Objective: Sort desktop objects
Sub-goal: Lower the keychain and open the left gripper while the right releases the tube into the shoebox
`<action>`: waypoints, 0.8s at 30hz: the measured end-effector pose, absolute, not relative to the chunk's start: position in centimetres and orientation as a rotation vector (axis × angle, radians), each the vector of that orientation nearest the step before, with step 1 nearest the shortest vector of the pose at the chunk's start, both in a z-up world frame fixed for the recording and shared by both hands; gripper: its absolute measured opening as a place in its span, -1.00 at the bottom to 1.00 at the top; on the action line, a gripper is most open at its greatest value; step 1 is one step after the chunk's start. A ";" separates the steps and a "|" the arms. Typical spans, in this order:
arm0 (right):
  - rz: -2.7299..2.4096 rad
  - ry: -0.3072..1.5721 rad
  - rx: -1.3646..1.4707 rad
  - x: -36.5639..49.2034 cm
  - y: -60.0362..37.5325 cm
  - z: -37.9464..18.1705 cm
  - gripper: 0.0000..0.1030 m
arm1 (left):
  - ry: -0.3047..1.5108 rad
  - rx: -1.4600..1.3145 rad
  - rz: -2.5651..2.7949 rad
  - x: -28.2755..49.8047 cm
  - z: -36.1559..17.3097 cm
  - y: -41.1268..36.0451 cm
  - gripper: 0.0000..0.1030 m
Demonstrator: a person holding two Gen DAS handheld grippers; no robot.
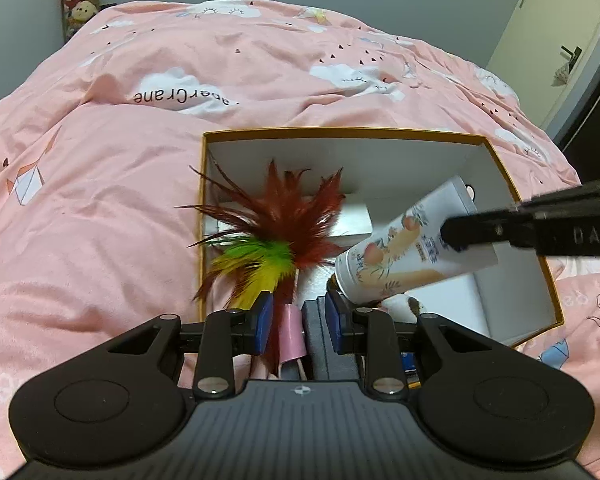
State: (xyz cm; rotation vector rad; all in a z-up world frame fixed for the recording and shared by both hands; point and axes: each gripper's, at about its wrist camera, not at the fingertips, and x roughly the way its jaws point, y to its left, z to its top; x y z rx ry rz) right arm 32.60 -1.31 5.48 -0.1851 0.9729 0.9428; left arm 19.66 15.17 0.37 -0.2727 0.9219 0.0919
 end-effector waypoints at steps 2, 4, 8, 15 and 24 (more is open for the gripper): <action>0.935 0.958 -0.190 32.8 -0.8 5.7 -0.96 | 0.923 -0.282 0.089 19.6 0.1 15.4 -0.38; 0.934 0.950 -0.194 33.1 -0.2 6.0 -0.97 | 0.924 -0.289 0.086 19.5 -0.1 15.6 -0.38; 0.931 0.934 -0.212 33.1 0.8 6.4 -0.97 | 0.922 -0.297 0.077 19.4 -0.4 15.9 -0.38; 0.870 0.908 -0.223 34.2 1.8 5.9 -0.97 | 0.923 -0.311 0.075 19.4 -0.8 16.3 -0.38; 0.865 0.976 -0.178 35.5 2.7 4.0 -0.97 | 0.934 -0.318 0.072 19.6 -1.2 16.4 -0.38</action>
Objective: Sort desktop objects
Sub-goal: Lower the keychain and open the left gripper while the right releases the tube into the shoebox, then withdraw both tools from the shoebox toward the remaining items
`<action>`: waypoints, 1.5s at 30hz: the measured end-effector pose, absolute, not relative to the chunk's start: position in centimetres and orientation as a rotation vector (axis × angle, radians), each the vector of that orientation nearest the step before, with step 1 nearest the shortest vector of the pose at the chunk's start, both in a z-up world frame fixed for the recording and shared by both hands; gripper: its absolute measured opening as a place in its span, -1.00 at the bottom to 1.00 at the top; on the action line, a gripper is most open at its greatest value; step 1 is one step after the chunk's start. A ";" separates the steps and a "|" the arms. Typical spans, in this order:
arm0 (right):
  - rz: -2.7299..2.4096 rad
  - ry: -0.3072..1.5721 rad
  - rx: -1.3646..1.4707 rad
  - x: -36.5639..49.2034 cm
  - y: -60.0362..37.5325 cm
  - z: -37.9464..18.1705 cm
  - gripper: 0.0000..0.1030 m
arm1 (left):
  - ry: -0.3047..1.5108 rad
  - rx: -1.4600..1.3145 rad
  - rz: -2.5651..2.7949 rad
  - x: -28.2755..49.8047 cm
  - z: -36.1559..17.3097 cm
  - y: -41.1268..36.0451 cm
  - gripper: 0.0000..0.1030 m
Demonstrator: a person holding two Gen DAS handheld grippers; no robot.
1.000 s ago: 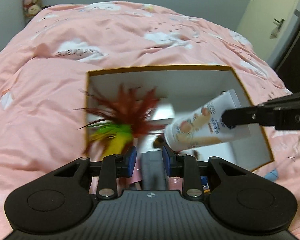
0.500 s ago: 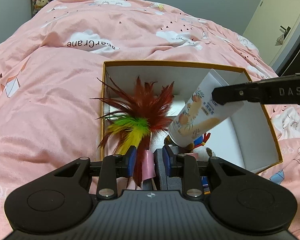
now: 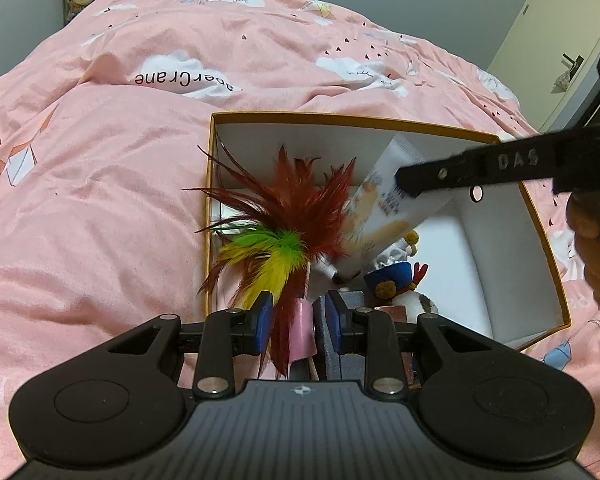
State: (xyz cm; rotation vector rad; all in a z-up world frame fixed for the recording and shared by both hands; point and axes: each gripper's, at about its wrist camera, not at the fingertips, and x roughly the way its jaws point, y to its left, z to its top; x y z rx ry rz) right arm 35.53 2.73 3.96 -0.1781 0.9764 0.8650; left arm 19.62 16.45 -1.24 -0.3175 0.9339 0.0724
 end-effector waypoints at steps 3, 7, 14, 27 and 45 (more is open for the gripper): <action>0.879 1.014 -0.184 35.1 3.1 3.1 -0.97 | 0.938 -0.318 0.072 19.7 -1.3 16.5 -0.38; 0.877 1.003 -0.226 34.2 3.4 2.5 -0.97 | 0.937 -0.316 0.068 19.7 -1.3 16.4 -0.38; 0.896 0.986 -0.275 33.4 4.5 1.5 -0.95 | 0.943 -0.299 0.067 19.6 -1.4 15.9 -0.38; 0.945 1.002 -0.288 32.2 4.3 1.1 -0.82 | 0.947 -0.271 0.062 19.5 -0.8 15.0 -0.38; 0.899 0.850 -0.126 26.4 -8.6 6.8 -0.48 | 0.902 -0.291 -0.098 15.4 3.1 10.5 -0.34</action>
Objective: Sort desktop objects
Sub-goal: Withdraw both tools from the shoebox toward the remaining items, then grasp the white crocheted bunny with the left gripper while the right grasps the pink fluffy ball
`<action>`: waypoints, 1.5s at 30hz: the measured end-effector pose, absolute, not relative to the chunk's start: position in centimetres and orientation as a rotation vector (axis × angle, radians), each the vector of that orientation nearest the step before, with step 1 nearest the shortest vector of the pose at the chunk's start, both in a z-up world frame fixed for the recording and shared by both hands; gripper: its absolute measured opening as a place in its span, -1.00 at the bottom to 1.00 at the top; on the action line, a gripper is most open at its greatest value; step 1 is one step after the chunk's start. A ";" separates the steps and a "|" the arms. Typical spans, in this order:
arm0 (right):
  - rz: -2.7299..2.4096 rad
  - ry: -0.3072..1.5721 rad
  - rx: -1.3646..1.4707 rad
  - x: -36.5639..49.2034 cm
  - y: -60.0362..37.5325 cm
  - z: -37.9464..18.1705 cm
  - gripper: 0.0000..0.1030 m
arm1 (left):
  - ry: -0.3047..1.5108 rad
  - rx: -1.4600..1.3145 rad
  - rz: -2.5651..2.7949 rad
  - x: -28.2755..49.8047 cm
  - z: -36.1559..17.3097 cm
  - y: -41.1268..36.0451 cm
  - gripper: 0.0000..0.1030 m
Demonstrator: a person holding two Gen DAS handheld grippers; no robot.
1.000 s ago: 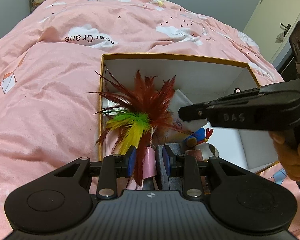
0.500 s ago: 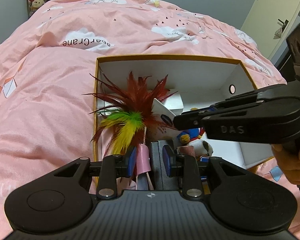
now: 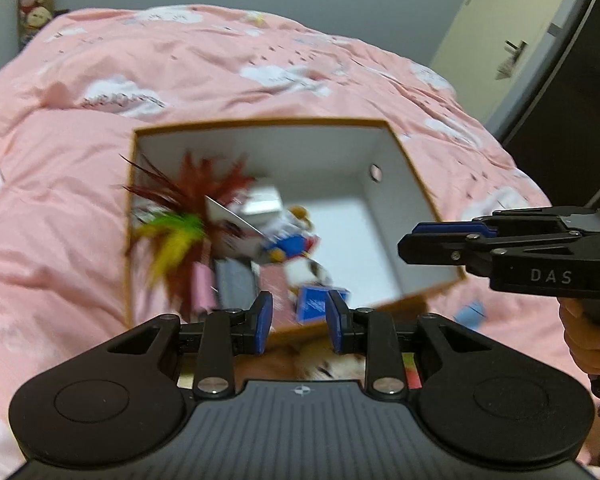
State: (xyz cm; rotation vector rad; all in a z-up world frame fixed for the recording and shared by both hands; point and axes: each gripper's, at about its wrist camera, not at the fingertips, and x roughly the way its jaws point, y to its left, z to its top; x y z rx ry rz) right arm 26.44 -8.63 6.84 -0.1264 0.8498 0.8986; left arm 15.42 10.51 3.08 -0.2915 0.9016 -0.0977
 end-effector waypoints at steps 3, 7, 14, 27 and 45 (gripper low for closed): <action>0.869 0.857 -0.114 25.3 -10.8 6.6 -0.47 | 0.926 -0.301 -0.127 15.1 2.4 9.1 -0.18; 0.841 0.881 -0.161 23.7 -12.7 5.3 -0.42 | 0.974 -0.316 -0.165 15.1 0.6 7.3 -0.01; 0.804 0.931 -0.337 22.4 -14.0 1.0 -0.07 | 1.083 -0.318 -0.151 15.7 -3.0 5.1 0.22; 0.852 0.990 -0.475 22.6 -13.2 -4.1 0.07 | 1.206 -0.464 -0.112 16.9 -7.3 5.5 0.36; 0.830 1.010 -0.489 23.4 -13.2 -5.7 -0.12 | 1.292 -0.595 -0.120 18.3 -10.5 5.5 0.68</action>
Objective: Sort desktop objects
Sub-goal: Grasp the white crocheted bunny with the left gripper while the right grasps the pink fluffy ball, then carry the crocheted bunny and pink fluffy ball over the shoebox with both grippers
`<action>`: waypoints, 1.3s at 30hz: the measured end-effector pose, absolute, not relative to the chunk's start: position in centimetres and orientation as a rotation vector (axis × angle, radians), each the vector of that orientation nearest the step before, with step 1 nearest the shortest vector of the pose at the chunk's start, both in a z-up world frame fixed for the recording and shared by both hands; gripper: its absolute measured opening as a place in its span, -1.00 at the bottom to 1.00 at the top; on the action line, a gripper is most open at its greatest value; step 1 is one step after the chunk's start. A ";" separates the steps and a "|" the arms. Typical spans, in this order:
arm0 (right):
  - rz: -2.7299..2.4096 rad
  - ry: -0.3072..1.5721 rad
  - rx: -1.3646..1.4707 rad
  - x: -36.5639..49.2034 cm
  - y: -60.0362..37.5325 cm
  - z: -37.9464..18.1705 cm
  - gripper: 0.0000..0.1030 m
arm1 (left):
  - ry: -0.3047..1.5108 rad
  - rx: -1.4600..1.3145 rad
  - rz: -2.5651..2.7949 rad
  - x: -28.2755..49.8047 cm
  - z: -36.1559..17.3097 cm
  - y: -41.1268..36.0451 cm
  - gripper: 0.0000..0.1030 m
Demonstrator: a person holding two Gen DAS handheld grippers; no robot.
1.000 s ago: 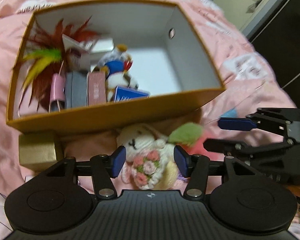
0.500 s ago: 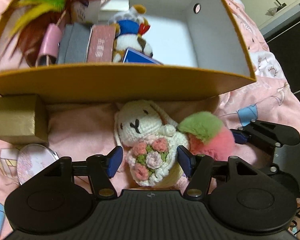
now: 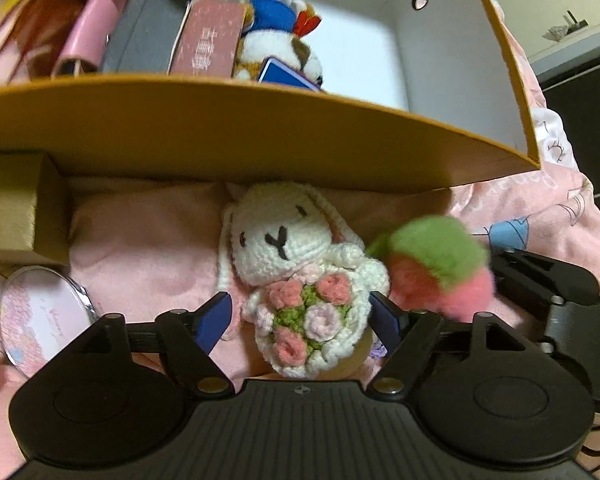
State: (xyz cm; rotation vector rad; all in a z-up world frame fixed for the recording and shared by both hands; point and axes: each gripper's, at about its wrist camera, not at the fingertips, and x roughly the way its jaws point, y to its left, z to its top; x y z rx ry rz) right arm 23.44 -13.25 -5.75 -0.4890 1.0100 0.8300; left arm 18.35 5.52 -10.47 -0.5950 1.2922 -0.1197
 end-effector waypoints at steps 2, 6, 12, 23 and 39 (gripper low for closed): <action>0.809 1.006 -0.466 23.7 -14.0 -5.0 -0.13 | 1.305 -0.628 -0.130 18.6 -11.0 5.5 0.69; 0.791 1.021 -0.390 24.8 -15.3 -4.5 -0.13 | 1.357 -0.659 -0.145 19.2 -12.3 4.9 0.64; 0.799 1.001 -0.386 24.9 -15.2 -5.2 -0.12 | 1.348 -0.633 -0.127 19.2 -12.3 4.4 0.43; 0.842 0.993 -0.286 24.4 -16.1 -2.9 -0.15 | 1.283 -0.535 -0.148 17.3 -8.5 4.9 0.27; 0.928 0.848 -0.082 23.6 -17.6 5.4 -0.15 | 1.021 -0.429 -0.250 13.4 1.6 6.2 0.26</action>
